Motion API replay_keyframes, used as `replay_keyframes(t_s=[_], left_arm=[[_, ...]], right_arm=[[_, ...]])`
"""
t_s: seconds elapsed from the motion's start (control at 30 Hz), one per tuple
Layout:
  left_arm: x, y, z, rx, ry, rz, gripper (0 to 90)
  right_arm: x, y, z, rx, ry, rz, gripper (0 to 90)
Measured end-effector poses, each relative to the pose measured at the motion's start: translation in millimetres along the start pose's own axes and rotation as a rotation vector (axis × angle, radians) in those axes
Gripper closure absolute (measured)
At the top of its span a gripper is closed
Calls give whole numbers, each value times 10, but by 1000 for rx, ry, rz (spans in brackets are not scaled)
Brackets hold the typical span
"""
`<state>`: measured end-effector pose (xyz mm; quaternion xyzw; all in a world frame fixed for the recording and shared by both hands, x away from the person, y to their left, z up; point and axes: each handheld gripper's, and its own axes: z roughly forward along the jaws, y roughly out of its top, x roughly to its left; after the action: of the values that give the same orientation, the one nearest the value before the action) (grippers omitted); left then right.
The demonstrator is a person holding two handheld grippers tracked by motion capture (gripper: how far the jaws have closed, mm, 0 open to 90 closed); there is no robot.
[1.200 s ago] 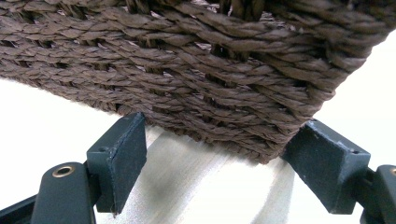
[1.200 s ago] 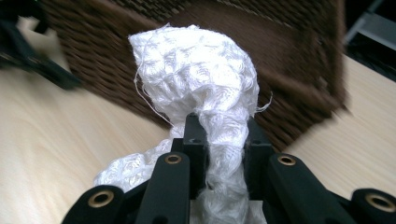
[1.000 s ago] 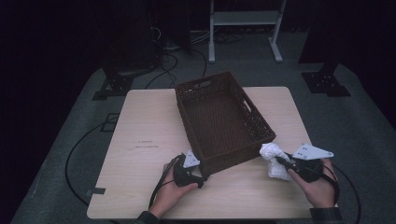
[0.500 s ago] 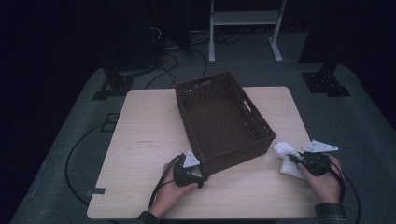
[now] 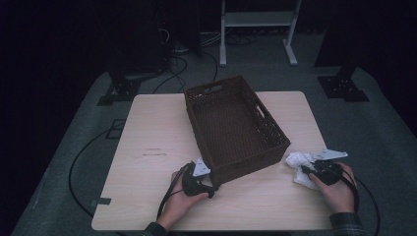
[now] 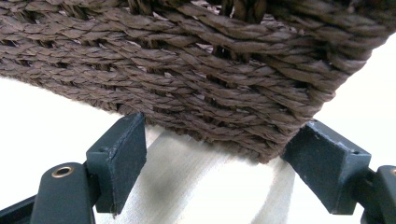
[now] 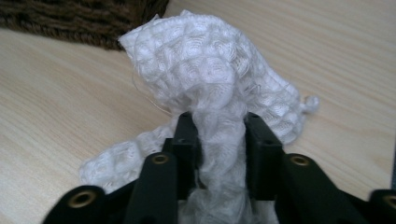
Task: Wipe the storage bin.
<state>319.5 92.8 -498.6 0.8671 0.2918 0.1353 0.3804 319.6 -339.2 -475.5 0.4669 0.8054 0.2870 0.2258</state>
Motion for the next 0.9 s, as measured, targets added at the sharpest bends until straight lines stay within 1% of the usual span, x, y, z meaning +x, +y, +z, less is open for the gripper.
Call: replay_keyframes(t_s=[0.07, 0.2, 0.23, 0.3, 0.4, 0.5, 0.57, 0.6, 0.67, 0.73, 0.87, 0.9], left_arm=[[-3, 4, -14, 6, -2, 3, 208], [-4, 1, -73, -3, -22, 5, 197], [-3, -5, -95, 3, -28, 10, 192], [4, -28, -141, 4, -39, 6, 187], [46, -75, -232, 12, -40, -1, 183], [119, -137, -326, 14, -28, -18, 179], [183, -190, -384, 21, -17, -32, 168], [210, -219, -416, 13, -12, -45, 166], [270, -274, -492, 14, 0, -61, 166], [334, -336, -562, 16, 10, -78, 162], [476, -460, -665, 37, 36, -102, 151], [514, -485, -688, 38, 49, -109, 151]], right_arm=[[2, 7, -45, -21, -9, 6, 611], [17, 27, -159, -79, 2, 12, 544], [20, 35, -187, -94, 4, 10, 531], [29, 54, -235, -111, 10, 13, 528], [37, 84, -280, -136, 23, 14, 531], [42, 120, -299, -150, 36, 18, 563], [40, 145, -301, -162, 44, 20, 607], [42, 160, -300, -162, 55, 23, 627], [42, 191, -298, -162, 62, 21, 671], [35, 224, -288, -169, 79, 22, 713], [6, 317, -263, -183, 93, 19, 797], [-3, 341, -253, -185, 96, 17, 816]])
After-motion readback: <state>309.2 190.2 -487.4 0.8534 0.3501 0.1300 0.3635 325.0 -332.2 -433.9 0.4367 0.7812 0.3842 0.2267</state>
